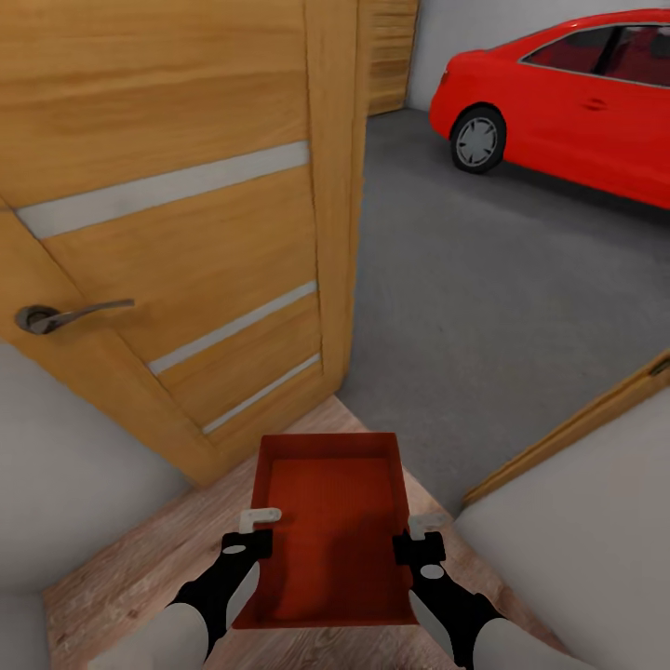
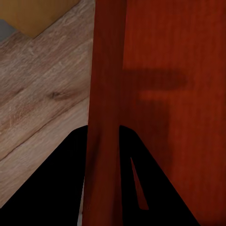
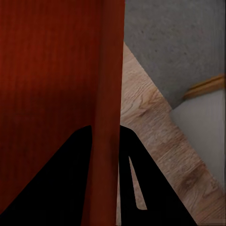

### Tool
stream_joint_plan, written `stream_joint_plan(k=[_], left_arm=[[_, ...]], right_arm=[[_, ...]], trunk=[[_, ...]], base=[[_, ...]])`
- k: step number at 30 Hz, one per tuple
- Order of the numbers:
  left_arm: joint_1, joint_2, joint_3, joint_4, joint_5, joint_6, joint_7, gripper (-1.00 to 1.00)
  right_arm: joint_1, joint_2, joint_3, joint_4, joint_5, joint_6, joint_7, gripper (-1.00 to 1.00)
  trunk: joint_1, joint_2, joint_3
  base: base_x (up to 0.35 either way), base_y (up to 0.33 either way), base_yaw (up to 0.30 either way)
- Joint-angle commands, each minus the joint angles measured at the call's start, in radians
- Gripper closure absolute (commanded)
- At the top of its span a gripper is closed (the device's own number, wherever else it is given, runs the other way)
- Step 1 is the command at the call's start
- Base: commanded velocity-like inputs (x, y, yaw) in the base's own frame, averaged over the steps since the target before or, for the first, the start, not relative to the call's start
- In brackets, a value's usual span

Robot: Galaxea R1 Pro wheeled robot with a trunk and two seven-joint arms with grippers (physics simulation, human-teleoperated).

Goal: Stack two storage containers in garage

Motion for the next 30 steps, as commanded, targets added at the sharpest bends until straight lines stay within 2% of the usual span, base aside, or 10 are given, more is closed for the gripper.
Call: stream_joint_plan(k=[1,8,13,30], left_arm=[[0.001,0.002,-0.004,-0.004,-0.019,0.008,0.014,1.0],[0.001,0.002,-0.004,-0.004,-0.019,0.008,0.014,1.0],[0.001,0.002,-0.004,-0.003,-0.019,0.01,0.014,1.0],[0.001,0.002,-0.004,-0.003,-0.023,0.009,0.013,1.0]], right_arm=[[-0.002,-0.001,-0.021,0.003,-0.016,-0.008,-0.02,1.0],[-0.002,-0.001,-0.021,0.003,-0.016,-0.008,-0.02,1.0],[-0.002,-0.001,-0.021,0.003,-0.016,-0.008,-0.02,1.0],[-0.002,-0.001,-0.021,0.003,-0.016,-0.008,-0.02,1.0]], trunk=[[0.0,-0.002,-0.001],[0.0,-0.002,-0.001],[0.0,-0.002,-0.001],[0.0,-0.002,-0.001]], base=[[0.0,0.0,-0.242],[0.0,0.0,-0.242],[0.033,0.04,-0.069],[0.177,0.229,-0.003]])
